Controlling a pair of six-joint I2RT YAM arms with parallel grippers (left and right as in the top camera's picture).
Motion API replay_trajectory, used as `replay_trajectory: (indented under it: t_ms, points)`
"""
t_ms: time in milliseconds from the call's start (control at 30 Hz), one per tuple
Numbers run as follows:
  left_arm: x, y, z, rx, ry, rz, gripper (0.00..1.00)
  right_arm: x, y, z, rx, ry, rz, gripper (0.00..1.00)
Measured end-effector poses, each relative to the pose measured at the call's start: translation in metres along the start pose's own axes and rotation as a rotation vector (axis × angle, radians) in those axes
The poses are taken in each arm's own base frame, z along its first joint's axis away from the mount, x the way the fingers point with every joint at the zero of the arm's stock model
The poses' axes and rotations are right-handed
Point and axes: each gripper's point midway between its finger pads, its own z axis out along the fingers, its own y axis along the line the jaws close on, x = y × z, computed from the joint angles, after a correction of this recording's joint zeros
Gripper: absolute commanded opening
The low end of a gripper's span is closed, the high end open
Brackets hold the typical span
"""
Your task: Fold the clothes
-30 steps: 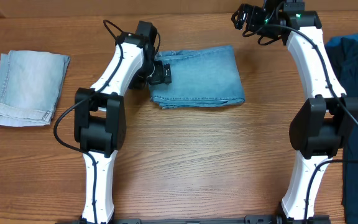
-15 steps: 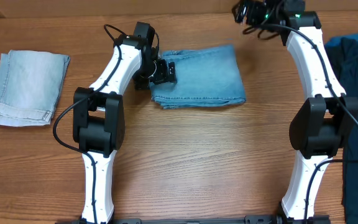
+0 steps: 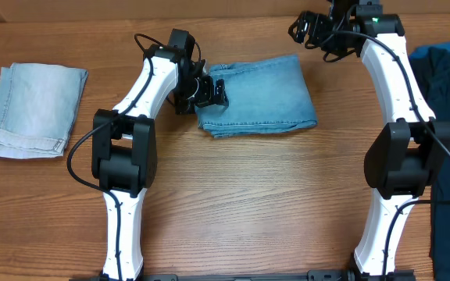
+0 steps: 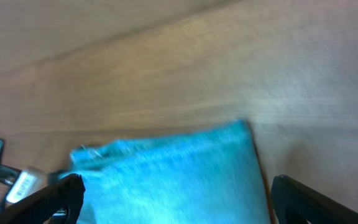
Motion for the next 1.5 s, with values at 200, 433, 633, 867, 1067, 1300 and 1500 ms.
replay_trajectory:
  t_ms: [200,433,633,867,1067,1300,1500]
  points:
    - [0.000,-0.001,0.000,0.005,0.002,0.002,1.00,0.034,-0.034,0.011,0.136,0.097,0.047,0.94]
    - [0.001,-0.001,0.000,0.008,0.003,0.003,1.00,0.113,-0.044,0.055,0.186,0.274,-0.093,0.32]
    - [0.001,-0.001,0.000,0.008,0.003,0.003,1.00,0.124,-0.028,0.065,0.326,0.272,-0.278,0.04]
    - [0.001,-0.001,0.000,0.007,0.002,0.002,1.00,0.116,-0.026,0.070,0.385,0.221,-0.338,0.04]
    - [0.001,-0.001,0.000,0.007,0.003,0.003,1.00,0.103,-0.033,0.068,0.452,0.172,-0.361,0.59]
    - [0.001,-0.001,0.000,0.006,0.003,0.002,1.00,0.079,-0.024,0.050,0.495,0.132,-0.368,0.24]
    - [0.001,-0.001,0.001,0.001,0.001,0.004,1.00,0.101,0.000,0.054,0.402,0.207,-0.381,0.04]
